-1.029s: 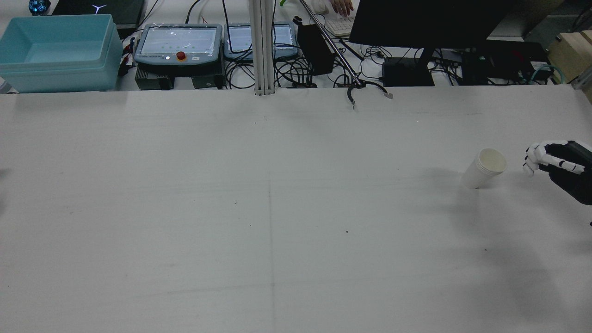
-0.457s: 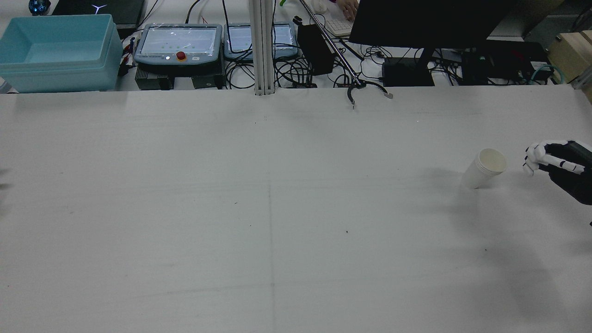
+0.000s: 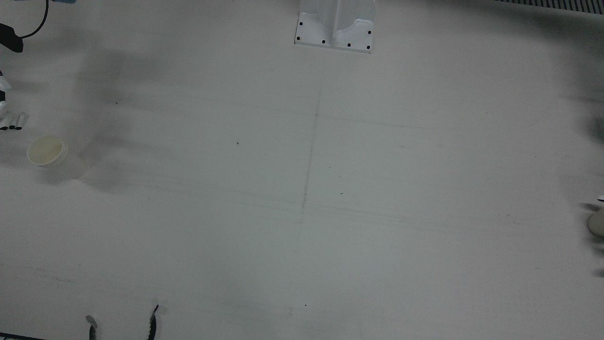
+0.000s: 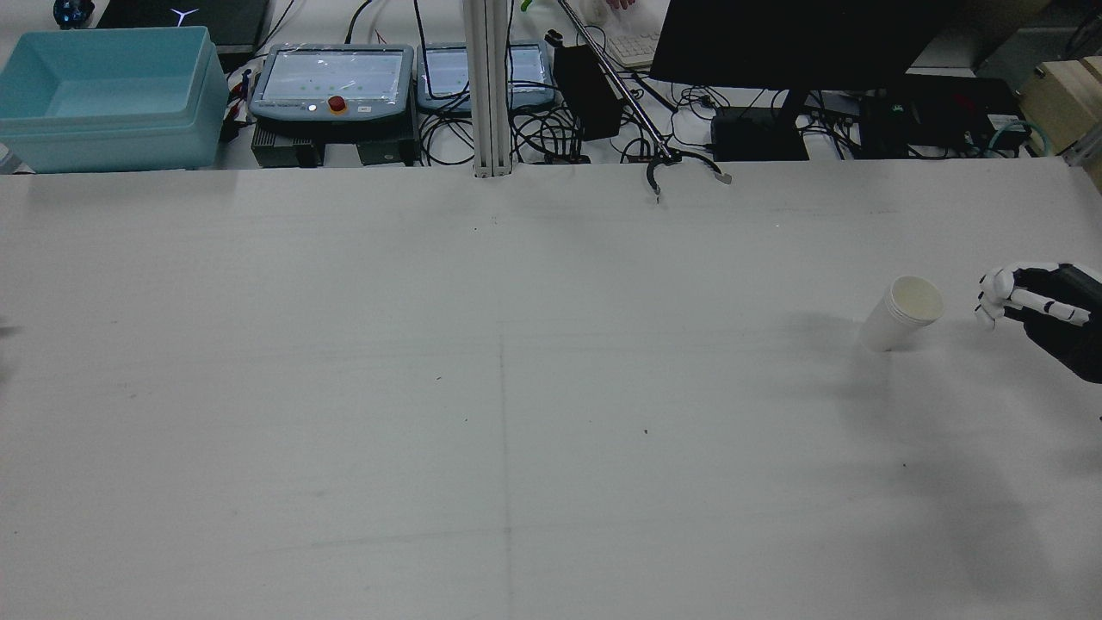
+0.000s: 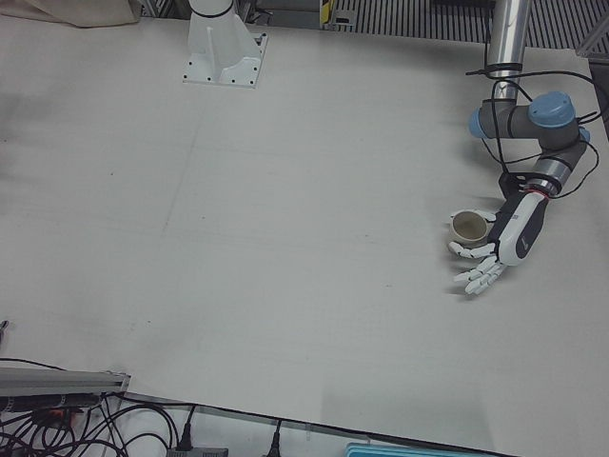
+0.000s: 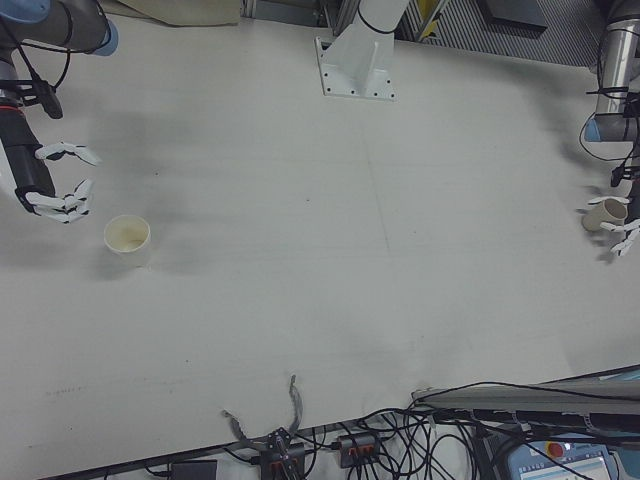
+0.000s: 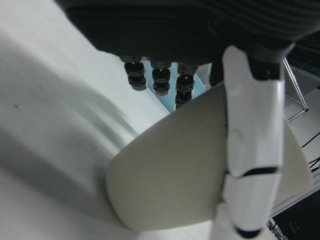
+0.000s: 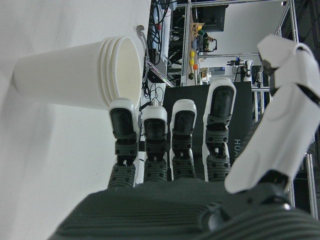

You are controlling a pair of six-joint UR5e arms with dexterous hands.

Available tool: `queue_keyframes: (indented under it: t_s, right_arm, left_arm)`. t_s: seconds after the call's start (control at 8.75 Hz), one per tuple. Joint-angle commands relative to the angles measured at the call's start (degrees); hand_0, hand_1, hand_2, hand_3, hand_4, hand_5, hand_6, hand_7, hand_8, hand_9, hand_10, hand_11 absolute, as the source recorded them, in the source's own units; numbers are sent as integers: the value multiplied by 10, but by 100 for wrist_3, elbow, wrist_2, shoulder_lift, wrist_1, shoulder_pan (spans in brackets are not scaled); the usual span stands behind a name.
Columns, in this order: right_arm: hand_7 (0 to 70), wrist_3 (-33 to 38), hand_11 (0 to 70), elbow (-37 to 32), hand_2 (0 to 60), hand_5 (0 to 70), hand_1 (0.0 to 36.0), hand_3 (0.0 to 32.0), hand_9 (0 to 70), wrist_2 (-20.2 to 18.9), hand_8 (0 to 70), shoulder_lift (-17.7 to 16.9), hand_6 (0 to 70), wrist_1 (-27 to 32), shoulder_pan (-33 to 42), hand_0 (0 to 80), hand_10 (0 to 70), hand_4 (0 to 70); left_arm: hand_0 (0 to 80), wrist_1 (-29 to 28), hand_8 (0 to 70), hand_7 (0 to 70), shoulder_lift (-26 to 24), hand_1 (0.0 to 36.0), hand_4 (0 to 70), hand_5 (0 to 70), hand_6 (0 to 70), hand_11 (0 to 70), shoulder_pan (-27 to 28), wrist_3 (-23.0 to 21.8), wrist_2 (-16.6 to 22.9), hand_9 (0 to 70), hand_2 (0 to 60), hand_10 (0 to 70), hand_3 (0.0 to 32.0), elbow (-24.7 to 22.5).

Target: Pour water

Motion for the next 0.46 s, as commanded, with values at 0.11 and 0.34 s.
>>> queue_keyframes:
  t_s: [0.11,0.34]
  right_arm:
    - [556,0,576,-5,293,388,109,0,624,9,467,-65,495,26,0,477,410,444]
    - [280,-139,342,-31,317,212,238,0,321,148,217,-300,202,140,52,548,222,239]
  left_arm:
    - [800,126,146,218,1,360,700,700,249,176,-1,-248,0,134,600,102,0,-51]
    - [800,161,142,218,36,360,700,700,248,176,-1,-336,0,133,600,103,0,-60]
